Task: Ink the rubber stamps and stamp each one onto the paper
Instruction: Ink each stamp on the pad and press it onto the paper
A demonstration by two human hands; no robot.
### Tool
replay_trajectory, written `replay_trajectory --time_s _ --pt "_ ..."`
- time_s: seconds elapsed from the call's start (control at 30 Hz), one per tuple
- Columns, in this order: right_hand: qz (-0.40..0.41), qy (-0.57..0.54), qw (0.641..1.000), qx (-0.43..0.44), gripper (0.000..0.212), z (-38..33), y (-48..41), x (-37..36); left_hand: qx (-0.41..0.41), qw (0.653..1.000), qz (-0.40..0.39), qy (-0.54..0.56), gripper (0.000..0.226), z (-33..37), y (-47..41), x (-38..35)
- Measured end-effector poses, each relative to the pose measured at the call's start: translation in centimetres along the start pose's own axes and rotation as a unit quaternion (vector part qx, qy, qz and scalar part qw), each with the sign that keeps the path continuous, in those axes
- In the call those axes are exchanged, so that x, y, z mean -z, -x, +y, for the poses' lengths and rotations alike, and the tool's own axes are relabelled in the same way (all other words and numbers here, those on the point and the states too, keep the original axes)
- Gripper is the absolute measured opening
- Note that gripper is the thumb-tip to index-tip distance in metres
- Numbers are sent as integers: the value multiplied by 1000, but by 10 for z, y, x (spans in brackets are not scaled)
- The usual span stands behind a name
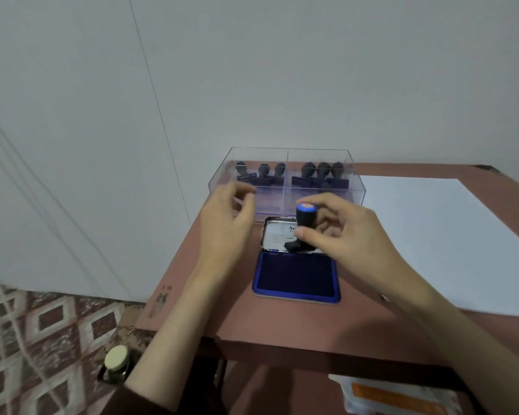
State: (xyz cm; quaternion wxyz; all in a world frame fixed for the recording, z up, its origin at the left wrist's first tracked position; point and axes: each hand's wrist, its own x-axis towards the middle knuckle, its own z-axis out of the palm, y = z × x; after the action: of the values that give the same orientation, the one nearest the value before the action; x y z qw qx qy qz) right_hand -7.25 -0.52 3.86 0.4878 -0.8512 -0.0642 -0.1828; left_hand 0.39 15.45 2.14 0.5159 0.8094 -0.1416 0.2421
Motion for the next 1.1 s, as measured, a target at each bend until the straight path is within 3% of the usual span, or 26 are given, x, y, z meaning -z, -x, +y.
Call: replay_trajectory --time_s 0.13,0.43,0.57,1.1 --pt "-15 46 999 19 28 2 12 -7 37 994 -84 -56 13 -10 2 -5" --pt "-25 128 987 89 37 3 22 -11 36 991 -109 -75 13 -6 4 -4" --pt "0 147 981 126 28 5 22 -10 32 989 -119 -81 13 -7 4 -4" --pt "-38 161 972 169 18 10 13 -11 31 986 -132 -95 15 -3 4 -5"
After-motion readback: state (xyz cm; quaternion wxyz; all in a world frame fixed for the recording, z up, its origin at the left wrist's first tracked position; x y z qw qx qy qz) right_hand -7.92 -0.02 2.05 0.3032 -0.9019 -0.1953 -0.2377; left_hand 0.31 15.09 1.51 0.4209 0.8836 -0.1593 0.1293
